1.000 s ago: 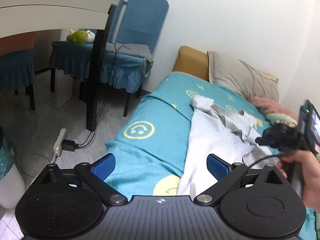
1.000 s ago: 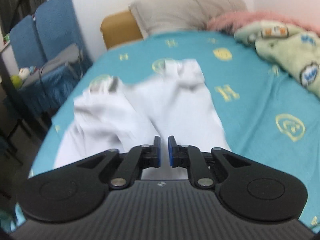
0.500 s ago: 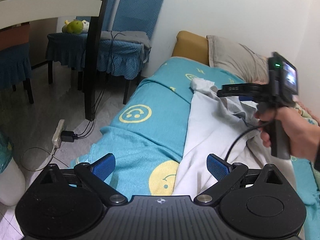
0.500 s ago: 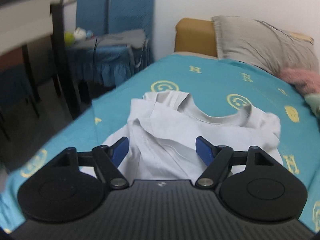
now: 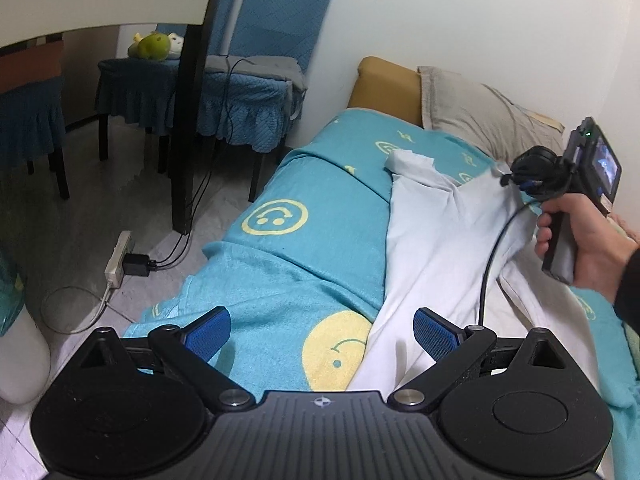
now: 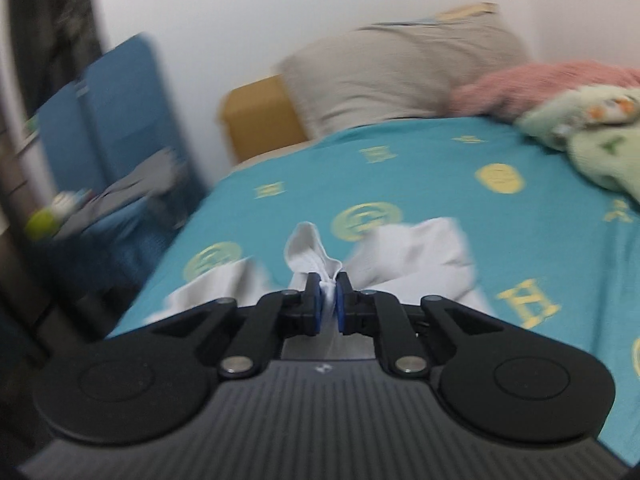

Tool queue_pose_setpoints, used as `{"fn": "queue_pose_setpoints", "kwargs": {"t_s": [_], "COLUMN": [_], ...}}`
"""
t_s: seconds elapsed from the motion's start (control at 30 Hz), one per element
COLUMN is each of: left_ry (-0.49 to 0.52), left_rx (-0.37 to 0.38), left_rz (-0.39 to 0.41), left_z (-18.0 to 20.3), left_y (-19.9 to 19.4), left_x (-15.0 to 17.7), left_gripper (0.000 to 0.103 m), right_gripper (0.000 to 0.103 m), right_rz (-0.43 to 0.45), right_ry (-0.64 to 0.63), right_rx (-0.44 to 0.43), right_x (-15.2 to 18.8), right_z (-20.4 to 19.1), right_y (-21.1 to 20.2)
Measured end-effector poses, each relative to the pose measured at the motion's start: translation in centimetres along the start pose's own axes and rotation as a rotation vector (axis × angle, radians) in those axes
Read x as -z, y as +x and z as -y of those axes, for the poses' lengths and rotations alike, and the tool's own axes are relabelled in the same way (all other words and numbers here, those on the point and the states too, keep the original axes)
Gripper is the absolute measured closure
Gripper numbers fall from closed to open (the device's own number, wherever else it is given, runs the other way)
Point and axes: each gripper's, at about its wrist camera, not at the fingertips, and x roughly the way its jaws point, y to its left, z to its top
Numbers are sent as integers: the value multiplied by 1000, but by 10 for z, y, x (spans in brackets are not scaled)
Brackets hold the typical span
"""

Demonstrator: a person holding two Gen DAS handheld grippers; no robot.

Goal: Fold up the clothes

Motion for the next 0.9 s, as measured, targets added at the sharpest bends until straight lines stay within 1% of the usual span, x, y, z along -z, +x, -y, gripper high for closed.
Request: {"fn": "queue_pose_setpoints", "kwargs": {"t_s": [0.03, 0.1, 0.13, 0.2, 0.27, 0.3, 0.33, 0.37, 0.4, 0.47, 0.57, 0.67, 0.73, 0.8, 0.83, 0.9], "left_ry": [16, 40, 49, 74, 103, 117, 132, 146, 161, 167, 159, 141, 106, 69, 50, 41], "left_rx": [-1, -3, -5, -9, -9, -8, -8, -7, -7, 8, 35, 61, 101, 142, 163, 167], "left_rz": [0, -6, -8, -7, 0, 4, 7, 11, 14, 13, 4, -9, -44, -80, -98, -147], "left_z": [3, 7, 9, 14, 19, 21, 24, 26, 29, 30, 29, 25, 20, 15, 12, 5], "left_y": [1, 3, 4, 4, 2, 0, -1, -2, -3, -10, -23, -39, -49, -59, -63, -64], "left_x": [1, 3, 4, 6, 8, 9, 9, 10, 11, 11, 11, 9, 8, 6, 5, 4], "left_gripper": [4, 4, 4, 4, 4, 4, 4, 4, 4, 4, 4, 4, 4, 4, 4, 5], "right_gripper": [93, 92, 91, 90, 88, 82, 72, 46, 28, 23, 23, 23, 23, 22, 22, 22], "right_rz": [-8, -30, -42, -76, -104, -115, -118, -109, -96, -66, -66, -50, -41, -27, -23, -41], "right_ry": [9, 40, 54, 72, 34, 10, -9, -20, -27, -34, -74, -116, -150, -195, -214, -214], "right_rx": [37, 61, 58, 6, -29, -46, -63, -81, -102, -140, -182, -236, -261, -263, -258, -240], "right_x": [0, 2, 3, 5, 4, 3, 2, 1, -1, -4, -5, 7, 22, 43, 54, 73], "right_z": [6, 19, 24, 31, 29, 27, 25, 23, 21, 18, 9, 0, -2, -2, -1, 6], "right_y": [6, 14, 16, 14, -2, -11, -24, -41, -59, -103, -172, -249, -298, -340, -357, -381]}}
